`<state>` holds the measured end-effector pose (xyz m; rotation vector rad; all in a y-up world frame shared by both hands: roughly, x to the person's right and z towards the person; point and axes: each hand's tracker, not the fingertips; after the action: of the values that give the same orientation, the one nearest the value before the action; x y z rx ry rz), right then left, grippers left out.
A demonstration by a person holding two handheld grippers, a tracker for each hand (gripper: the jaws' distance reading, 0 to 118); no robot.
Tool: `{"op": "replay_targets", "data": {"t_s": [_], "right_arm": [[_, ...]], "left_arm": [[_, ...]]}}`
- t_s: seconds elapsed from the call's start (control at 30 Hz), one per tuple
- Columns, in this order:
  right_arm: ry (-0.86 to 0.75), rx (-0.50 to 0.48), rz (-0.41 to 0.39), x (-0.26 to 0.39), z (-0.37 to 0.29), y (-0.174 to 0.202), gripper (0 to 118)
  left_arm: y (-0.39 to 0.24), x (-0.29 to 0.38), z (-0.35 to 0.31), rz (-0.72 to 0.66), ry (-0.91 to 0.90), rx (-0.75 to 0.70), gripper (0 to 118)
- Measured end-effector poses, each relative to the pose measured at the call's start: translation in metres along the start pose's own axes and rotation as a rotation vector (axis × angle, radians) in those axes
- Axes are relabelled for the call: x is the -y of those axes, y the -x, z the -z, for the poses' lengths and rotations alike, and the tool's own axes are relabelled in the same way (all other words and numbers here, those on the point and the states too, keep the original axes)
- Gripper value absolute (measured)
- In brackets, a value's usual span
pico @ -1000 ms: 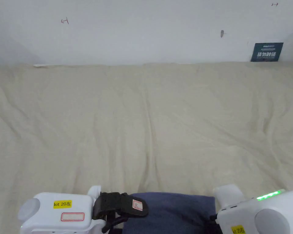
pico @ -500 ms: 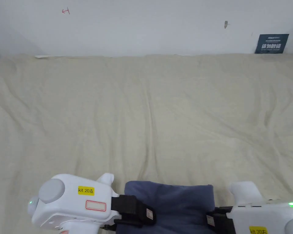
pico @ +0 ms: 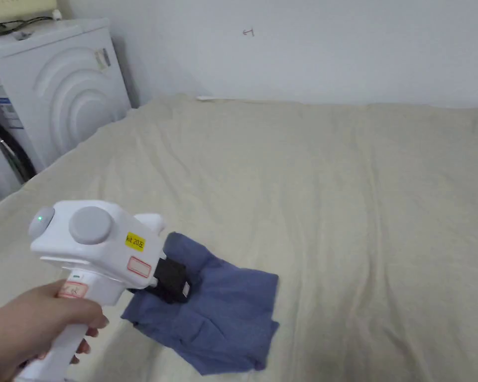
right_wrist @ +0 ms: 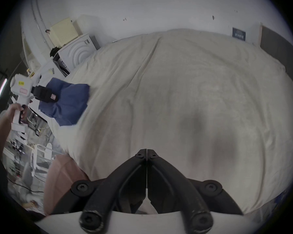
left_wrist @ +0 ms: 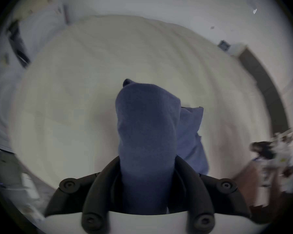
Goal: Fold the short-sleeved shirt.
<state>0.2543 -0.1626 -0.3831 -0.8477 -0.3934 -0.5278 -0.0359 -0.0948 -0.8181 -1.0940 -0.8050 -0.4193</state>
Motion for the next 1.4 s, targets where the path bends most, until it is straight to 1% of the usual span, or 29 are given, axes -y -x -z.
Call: {"op": "replay_targets", "data": {"t_s": [0.03, 0.1, 0.13, 0.23, 0.27, 0.33, 0.37, 0.4, 0.47, 0.53, 0.67, 0.7, 0.73, 0.77, 0.8, 0.83, 0.87, 0.93, 1.0, 1.07, 1.1, 1.13, 1.2, 1.27, 1.33, 1.4], "right_arm": [[0.014, -0.017, 0.035, -0.001, 0.001, 0.002, 0], [0.017, -0.039, 0.077, -0.004, 0.001, 0.005, 0], [0.014, -0.034, 0.075, -0.005, 0.000, 0.007, 0], [0.024, -0.015, 0.072, -0.009, 0.001, 0.011, 0], [0.028, -0.002, 0.067, -0.010, 0.001, 0.013, 0], [0.030, 0.012, 0.060, -0.013, 0.000, 0.015, 0], [0.029, 0.011, 0.060, -0.014, -0.001, 0.015, 0], [0.028, 0.008, 0.061, -0.014, -0.001, 0.015, 0], [0.022, 0.000, 0.072, -0.014, -0.003, 0.016, 0], [0.007, -0.011, 0.080, -0.014, -0.006, 0.014, 0], [-0.023, 0.009, 0.074, -0.017, -0.014, 0.011, 0], [-0.030, 0.013, 0.076, -0.017, -0.017, 0.010, 0], [-0.039, 0.013, 0.080, -0.018, -0.021, 0.008, 0], [-0.046, 0.011, 0.085, -0.018, -0.025, 0.007, 0], [-0.055, 0.011, 0.087, -0.019, -0.030, 0.006, 0], [-0.064, 0.012, 0.087, -0.020, -0.034, 0.005, 0], [-0.071, 0.020, 0.083, -0.022, -0.040, 0.005, 0], [-0.117, 0.041, 0.072, -0.024, -0.054, 0.005, 0], [-0.190, 0.046, 0.081, -0.025, -0.073, 0.005, 0], [-0.294, 0.040, 0.088, -0.022, -0.094, 0.007, 0], [-0.353, 0.027, 0.067, -0.019, -0.106, 0.010, 0], [-0.409, 0.020, 0.035, -0.015, -0.117, 0.013, 0], [-0.518, 0.075, -0.028, -0.007, -0.137, 0.022, 0], [-0.649, 0.147, -0.097, 0.004, -0.156, 0.032, 0], [-0.799, 0.169, -0.138, 0.017, -0.174, 0.041, 0], [-0.923, 0.207, -0.163, 0.027, -0.183, 0.042, 0]], "left_arm": [[0.024, -0.001, -0.004, 0.047, -0.014, -0.100, 28], [0.062, -0.005, -0.006, 0.074, 0.016, -0.249, 28], [0.082, -0.007, -0.004, 0.048, 0.073, -0.262, 28], [0.133, -0.014, 0.000, -0.002, 0.087, -0.347, 30], [0.144, -0.015, 0.001, 0.007, 0.076, -0.406, 37], [0.161, -0.014, 0.003, -0.022, 0.049, -0.518, 92], [0.167, -0.014, 0.000, -0.039, 0.032, -0.542, 110], [0.174, -0.013, -0.005, -0.071, 0.001, -0.547, 117], [0.180, -0.012, -0.020, -0.138, -0.043, -0.522, 117], [0.178, -0.009, -0.033, -0.180, -0.088, -0.550, 117], [0.141, -0.001, -0.050, -0.213, -0.168, -0.457, 117], [0.122, 0.003, -0.052, -0.214, -0.172, -0.412, 116], [0.099, 0.009, -0.052, -0.216, -0.179, -0.375, 107], [0.074, 0.015, -0.049, -0.190, -0.202, -0.339, 85], [0.045, 0.022, -0.047, -0.144, -0.222, -0.279, 34], [0.016, 0.029, -0.045, -0.095, -0.253, -0.206, 0], [-0.011, 0.038, -0.046, -0.058, -0.290, -0.154, 0], [-0.055, 0.051, -0.049, -0.055, -0.396, -0.007, 0], [-0.094, 0.061, -0.058, -0.091, -0.481, 0.078, 0], [-0.127, 0.073, -0.069, -0.103, -0.596, 0.125, 0], [-0.143, 0.079, -0.077, -0.086, -0.685, 0.122, 0], [-0.160, 0.085, -0.084, -0.074, -0.773, 0.089, 0], [-0.190, 0.097, -0.093, -0.062, -0.900, 0.061, 0], [-0.212, 0.104, -0.101, -0.025, -0.979, 0.050, 0], [-0.238, 0.114, -0.107, 0.039, -1.064, -0.031, 0], [-0.256, 0.123, -0.113, 0.063, -1.131, -0.107, 0]]}}
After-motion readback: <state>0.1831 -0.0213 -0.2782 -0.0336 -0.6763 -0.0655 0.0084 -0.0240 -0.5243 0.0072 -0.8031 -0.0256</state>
